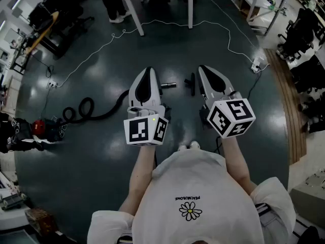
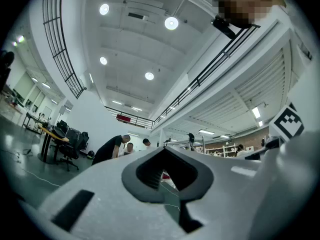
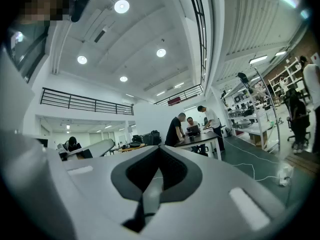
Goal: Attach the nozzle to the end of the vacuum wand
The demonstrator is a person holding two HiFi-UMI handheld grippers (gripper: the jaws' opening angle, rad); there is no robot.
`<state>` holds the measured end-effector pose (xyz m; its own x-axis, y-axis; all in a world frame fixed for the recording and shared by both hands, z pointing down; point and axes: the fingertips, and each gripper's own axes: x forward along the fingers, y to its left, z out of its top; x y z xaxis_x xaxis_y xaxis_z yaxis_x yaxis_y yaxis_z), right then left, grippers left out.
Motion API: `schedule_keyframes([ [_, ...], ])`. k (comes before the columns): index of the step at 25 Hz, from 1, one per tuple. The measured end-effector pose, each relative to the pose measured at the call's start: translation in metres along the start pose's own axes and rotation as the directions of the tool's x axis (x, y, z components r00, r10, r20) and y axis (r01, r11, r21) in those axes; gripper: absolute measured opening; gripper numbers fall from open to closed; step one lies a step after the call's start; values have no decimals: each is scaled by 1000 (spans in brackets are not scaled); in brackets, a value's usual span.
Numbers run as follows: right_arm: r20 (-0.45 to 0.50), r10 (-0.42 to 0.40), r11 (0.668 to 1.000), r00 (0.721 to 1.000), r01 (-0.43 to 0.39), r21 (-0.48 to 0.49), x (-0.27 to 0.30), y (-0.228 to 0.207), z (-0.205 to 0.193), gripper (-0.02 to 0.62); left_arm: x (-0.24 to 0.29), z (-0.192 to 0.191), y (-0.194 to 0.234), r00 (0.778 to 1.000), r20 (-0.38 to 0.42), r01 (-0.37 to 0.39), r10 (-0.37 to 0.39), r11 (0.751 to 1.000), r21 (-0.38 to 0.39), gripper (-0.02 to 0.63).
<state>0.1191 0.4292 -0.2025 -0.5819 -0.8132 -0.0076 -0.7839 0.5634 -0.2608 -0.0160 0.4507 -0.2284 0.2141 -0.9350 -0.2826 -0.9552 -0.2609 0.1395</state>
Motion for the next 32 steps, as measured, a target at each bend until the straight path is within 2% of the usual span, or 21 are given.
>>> schedule_keyframes([
  [4,-11,1,1000,1000,-1,19,2,-2,-7,5,0,-5,3,1000,-10,2,-2,1000,1,0],
  [11,-29,-2,1000,1000,3,17,0,-6,-15,6,-5,-13,12,1000,-3,-15,15,998,-53,0],
  [16,-31,8,996,999,-6,85,-3,-18,-24,6,-7,-26,20,999,-7,-55,54,993,-106,0],
  [24,-60,25,997,998,-20,78,0,-44,-30,6,3,-45,3,997,-58,-56,53,997,-49,0],
  [28,-79,42,995,996,-34,96,5,-55,-45,6,5,-59,8,995,-80,-70,68,997,-25,0],
  [32,-96,41,995,995,-31,98,20,-62,-52,6,15,-65,25,995,-64,-82,78,995,-64,0],
])
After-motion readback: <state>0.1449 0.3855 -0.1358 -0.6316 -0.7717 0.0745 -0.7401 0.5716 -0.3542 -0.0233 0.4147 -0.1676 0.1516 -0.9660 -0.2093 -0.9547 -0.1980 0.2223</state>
